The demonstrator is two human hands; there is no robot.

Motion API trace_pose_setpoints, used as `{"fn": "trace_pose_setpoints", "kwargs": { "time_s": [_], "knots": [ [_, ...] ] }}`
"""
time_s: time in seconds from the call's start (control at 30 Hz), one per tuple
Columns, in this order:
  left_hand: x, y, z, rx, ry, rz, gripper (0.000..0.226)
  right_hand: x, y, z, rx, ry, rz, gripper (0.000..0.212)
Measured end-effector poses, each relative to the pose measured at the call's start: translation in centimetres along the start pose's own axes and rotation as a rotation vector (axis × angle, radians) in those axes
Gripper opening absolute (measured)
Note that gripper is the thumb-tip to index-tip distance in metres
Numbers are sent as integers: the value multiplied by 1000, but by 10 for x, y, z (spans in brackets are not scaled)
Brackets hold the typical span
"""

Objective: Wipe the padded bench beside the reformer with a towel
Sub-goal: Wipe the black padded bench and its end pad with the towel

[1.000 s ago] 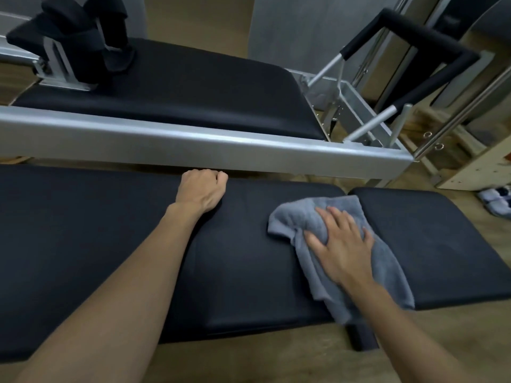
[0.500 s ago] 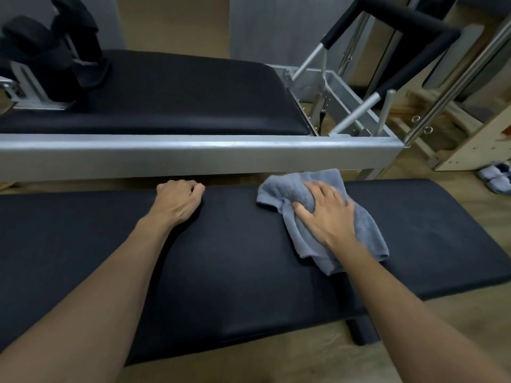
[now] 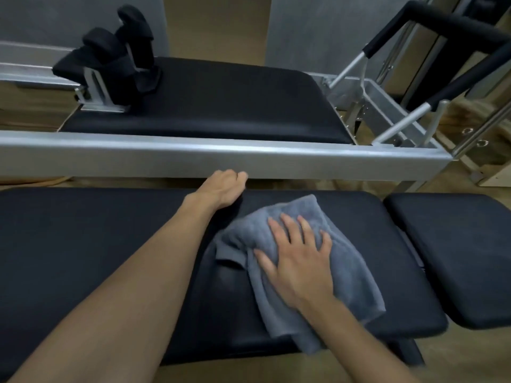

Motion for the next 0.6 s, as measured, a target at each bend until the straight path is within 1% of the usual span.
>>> {"fn": "trace_pose_setpoints", "kwargs": {
  "time_s": [0.07, 0.17, 0.27, 0.3, 0.4, 0.53, 0.6],
  "knots": [
    [2, 8, -11, 26, 8, 24, 50, 41, -9, -2, -4, -21, -13, 63],
    [-4, 18, -39, 163, 59, 130, 37, 106, -19, -5, -24, -23, 2, 59],
    [-20, 26, -73, 208, 132, 194, 36, 141, -24, -10, -32, -40, -20, 60],
    [-28, 28, -82, 201, 155, 201, 37, 142, -25, -10, -32, -54, -22, 61],
    [-45, 29, -89, 175, 140, 172, 46, 115, -22, -14, -20, -74, 16, 62],
    [-58, 30, -73, 238, 68, 159, 42, 52, -15, -32, 10, -25, -6, 63],
    [-63, 31, -71, 256, 62, 155, 41, 23, -11, -40, 7, -22, -21, 63]
  ]
}}
Point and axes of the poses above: each hand's wrist, its own x-axis towards the middle knuckle, its own y-axis out of the back of the hand, z = x × y, the point moved 4 cm from there along x, towards the middle knuckle, and after that the axes turned 3 degrees about x, right-handed, at the moved point
